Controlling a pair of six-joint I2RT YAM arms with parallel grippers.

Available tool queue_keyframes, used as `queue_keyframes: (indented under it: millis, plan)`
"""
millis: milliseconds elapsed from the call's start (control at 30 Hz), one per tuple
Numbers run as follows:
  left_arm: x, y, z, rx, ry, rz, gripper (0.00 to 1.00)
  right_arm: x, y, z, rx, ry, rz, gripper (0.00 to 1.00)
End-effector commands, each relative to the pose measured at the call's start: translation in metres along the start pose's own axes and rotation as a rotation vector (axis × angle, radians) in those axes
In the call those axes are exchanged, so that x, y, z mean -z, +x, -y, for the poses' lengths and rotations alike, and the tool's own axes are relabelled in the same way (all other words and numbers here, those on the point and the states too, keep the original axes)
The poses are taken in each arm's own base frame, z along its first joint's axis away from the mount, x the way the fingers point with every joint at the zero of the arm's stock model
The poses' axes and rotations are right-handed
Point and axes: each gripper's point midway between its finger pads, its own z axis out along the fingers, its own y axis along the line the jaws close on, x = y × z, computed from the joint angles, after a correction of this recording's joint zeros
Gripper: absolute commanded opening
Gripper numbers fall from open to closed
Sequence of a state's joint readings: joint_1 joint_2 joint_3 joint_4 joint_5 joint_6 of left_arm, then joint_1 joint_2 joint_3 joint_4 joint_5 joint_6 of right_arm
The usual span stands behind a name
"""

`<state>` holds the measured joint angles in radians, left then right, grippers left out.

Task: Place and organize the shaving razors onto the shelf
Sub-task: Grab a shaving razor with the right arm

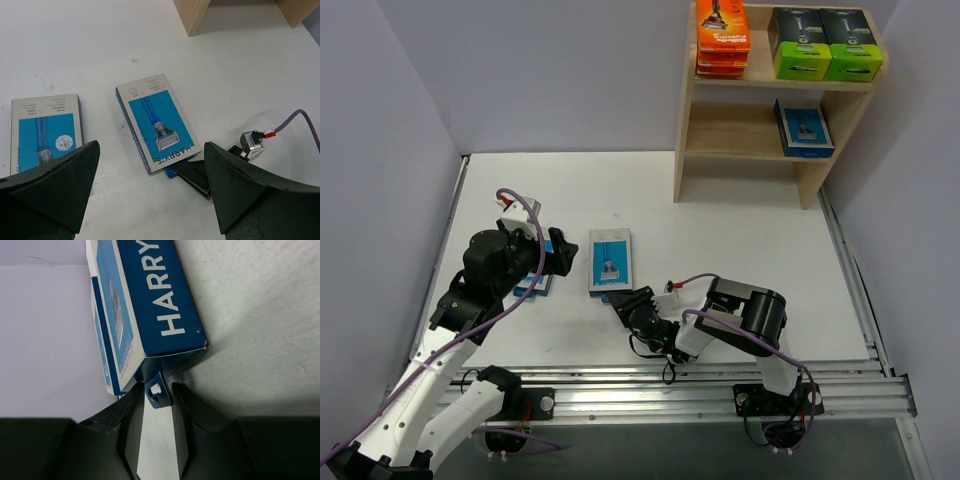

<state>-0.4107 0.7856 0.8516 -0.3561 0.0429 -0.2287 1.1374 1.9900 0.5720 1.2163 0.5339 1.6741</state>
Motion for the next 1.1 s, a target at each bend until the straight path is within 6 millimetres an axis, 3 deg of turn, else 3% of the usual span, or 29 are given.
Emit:
queue_keyframes:
  millis: [0, 367, 467, 867, 1067]
  plan:
    - [0.002, -0.020, 0.009, 0.005, 0.035, 0.061, 0.94, -0.005, -0.013, 0.030, 0.084, 0.089, 0.048, 0.24]
    - [0.001, -0.019, 0.012, 0.004, 0.052, 0.054, 0.94, -0.007, -0.026, 0.016, 0.092, 0.056, 0.099, 0.18]
    - [0.000, -0.018, 0.013, 0.004, 0.053, 0.049, 0.94, -0.008, -0.031, 0.009, 0.102, 0.041, 0.109, 0.12]
    - [0.001, -0.019, 0.012, 0.000, 0.049, 0.055, 0.94, -0.001, -0.056, -0.041, 0.157, -0.104, 0.115, 0.00]
    - [0.003, -0.021, 0.013, -0.002, 0.051, 0.061, 0.94, 0.010, -0.067, -0.062, 0.201, -0.154, 0.093, 0.00]
